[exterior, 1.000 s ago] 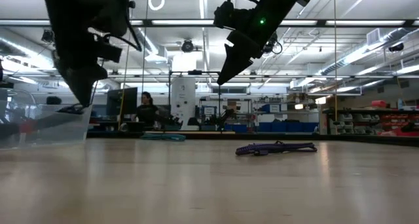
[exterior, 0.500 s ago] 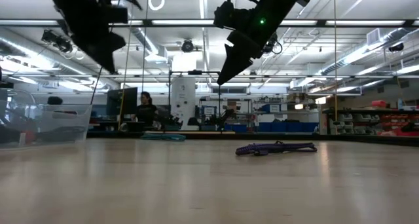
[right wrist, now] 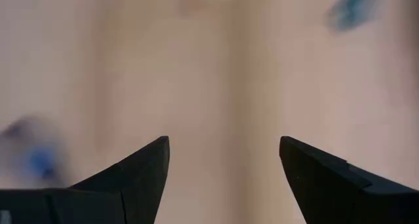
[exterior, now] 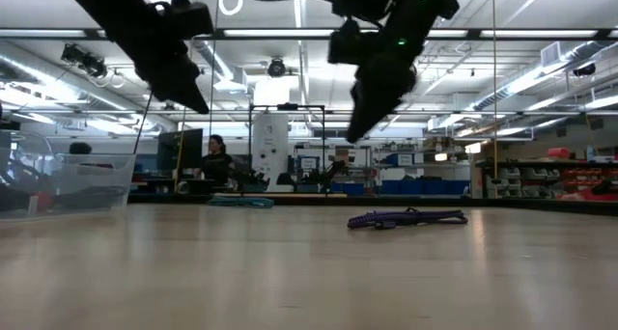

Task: Pick and place USB-C Cables
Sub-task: Put the purple black charger cable into the transparent bin

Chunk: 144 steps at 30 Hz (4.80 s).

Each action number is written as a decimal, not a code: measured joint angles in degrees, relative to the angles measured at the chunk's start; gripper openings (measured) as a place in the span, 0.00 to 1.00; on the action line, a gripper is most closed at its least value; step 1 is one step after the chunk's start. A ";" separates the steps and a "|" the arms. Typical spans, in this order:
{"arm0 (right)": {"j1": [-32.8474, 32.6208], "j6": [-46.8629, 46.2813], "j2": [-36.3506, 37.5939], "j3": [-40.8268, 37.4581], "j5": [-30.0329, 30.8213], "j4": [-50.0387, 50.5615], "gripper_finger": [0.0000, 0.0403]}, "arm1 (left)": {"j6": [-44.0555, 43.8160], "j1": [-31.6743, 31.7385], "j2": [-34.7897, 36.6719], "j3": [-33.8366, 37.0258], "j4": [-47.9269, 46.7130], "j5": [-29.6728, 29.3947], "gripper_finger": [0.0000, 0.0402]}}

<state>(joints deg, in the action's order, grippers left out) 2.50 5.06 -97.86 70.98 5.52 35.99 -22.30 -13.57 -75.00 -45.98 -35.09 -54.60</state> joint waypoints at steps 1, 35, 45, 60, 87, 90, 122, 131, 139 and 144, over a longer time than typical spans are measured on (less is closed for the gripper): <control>-0.12 0.00 0.00 0.00 -4.26 2.99 0.73 | 0.85 0.01 0.00 0.00 0.63 2.02 0.35; -9.79 4.96 0.00 -18.72 -1.87 -12.08 0.60 | 13.99 -0.56 0.13 0.00 14.71 7.12 0.35; -10.01 5.44 0.07 -21.04 0.61 -14.96 0.41 | 13.94 -0.56 0.17 0.00 14.75 7.12 0.35; -11.32 11.11 -0.07 -15.49 9.97 -18.21 0.04 | 13.69 -0.56 0.20 0.00 15.38 7.12 0.35; -8.89 15.52 -0.04 -1.66 14.01 -26.67 0.04 | 21.97 -0.06 0.00 -0.04 32.13 7.28 0.35; -8.89 15.52 -0.04 -1.66 13.99 -26.94 0.05 | 21.96 -0.09 0.00 -0.04 32.16 7.16 0.28; -8.60 14.08 0.02 -1.57 13.76 -25.20 0.06 | 25.94 -3.15 0.93 -0.07 34.50 7.78 0.09; -6.88 12.04 0.02 -1.57 14.23 -23.50 0.06 | 24.04 -5.45 0.92 -0.02 30.88 1.72 0.45; -5.04 11.50 0.02 -1.57 18.79 -22.26 0.05 | 24.23 -6.32 0.90 -0.02 30.23 -0.78 0.69; -5.03 12.56 0.04 -1.60 21.67 -23.48 0.05 | 22.89 -6.31 0.92 -0.02 29.26 -0.27 0.72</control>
<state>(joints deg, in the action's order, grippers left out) -2.53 17.62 -97.82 69.38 27.19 12.51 0.59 -19.88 -74.08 -46.00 -5.83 -54.87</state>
